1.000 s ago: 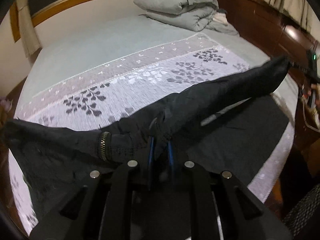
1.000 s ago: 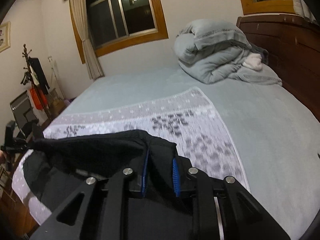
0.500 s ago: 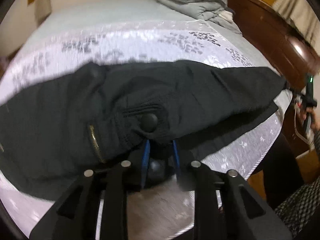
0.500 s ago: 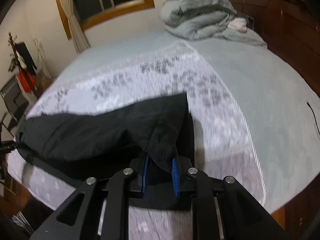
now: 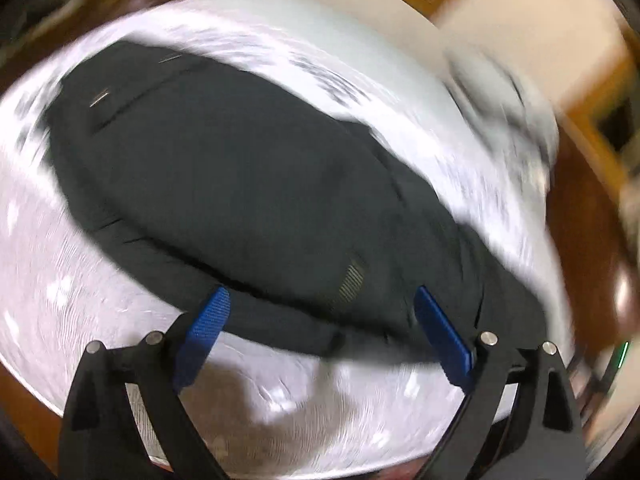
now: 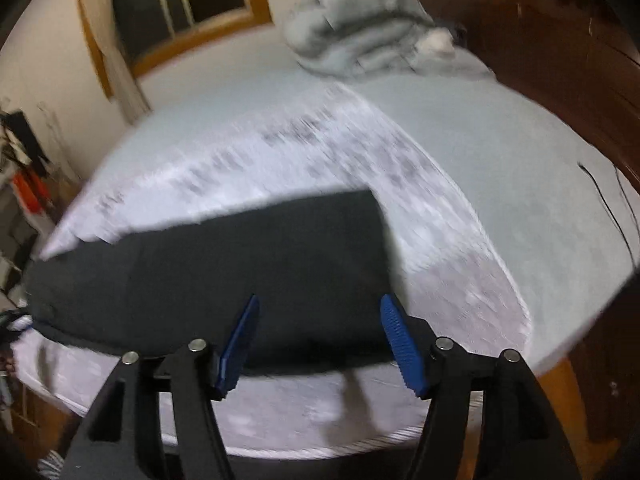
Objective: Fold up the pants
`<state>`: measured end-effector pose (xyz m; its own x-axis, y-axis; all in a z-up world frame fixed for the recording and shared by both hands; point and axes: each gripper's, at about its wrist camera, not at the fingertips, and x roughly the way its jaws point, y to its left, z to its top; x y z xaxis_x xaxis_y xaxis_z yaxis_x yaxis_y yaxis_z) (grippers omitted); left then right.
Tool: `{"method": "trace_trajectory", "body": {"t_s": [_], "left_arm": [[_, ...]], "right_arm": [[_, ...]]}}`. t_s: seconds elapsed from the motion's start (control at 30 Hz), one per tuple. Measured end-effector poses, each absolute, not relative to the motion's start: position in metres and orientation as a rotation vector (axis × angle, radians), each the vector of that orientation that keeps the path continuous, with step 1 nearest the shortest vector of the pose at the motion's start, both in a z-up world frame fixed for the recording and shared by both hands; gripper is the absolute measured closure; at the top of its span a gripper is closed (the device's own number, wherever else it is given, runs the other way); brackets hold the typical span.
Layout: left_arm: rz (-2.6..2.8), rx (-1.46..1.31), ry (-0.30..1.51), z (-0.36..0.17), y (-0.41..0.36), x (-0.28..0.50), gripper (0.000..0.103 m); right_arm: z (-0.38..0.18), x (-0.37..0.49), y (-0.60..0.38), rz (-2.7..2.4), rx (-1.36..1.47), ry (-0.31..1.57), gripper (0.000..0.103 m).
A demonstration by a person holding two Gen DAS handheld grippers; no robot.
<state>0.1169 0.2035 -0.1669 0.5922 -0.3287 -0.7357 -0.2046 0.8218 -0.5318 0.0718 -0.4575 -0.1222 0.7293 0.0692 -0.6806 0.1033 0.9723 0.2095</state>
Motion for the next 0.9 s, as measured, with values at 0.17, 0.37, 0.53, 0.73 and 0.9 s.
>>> {"method": "trace_trajectory", "body": {"t_s": [0.17,0.37,0.53,0.73,0.9], "left_arm": [[-0.011,-0.818,0.936,-0.182,0.24,0.122,0.01],[-0.091,-0.893,0.942,-0.192,0.232,0.12,0.01],[-0.105,-1.014,0.941,-0.213,0.239,0.119,0.01],[-0.124,-1.079,0.925,-0.225,0.251,0.127,0.01],[-0.128,-1.102,0.897,-0.226,0.256,0.135,0.01]], "right_arm": [[-0.118,0.106,-0.359,0.385,0.322,0.774,0.035],[-0.178,0.146,-0.246,0.765,0.614,0.963,0.035],[-0.232,0.171,-0.201,0.81,0.873,1.128,0.037],[-0.241,0.18,-0.196,0.781,0.921,1.147,0.039],[-0.239,0.189,-0.202,0.748,0.963,1.111,0.039]]}}
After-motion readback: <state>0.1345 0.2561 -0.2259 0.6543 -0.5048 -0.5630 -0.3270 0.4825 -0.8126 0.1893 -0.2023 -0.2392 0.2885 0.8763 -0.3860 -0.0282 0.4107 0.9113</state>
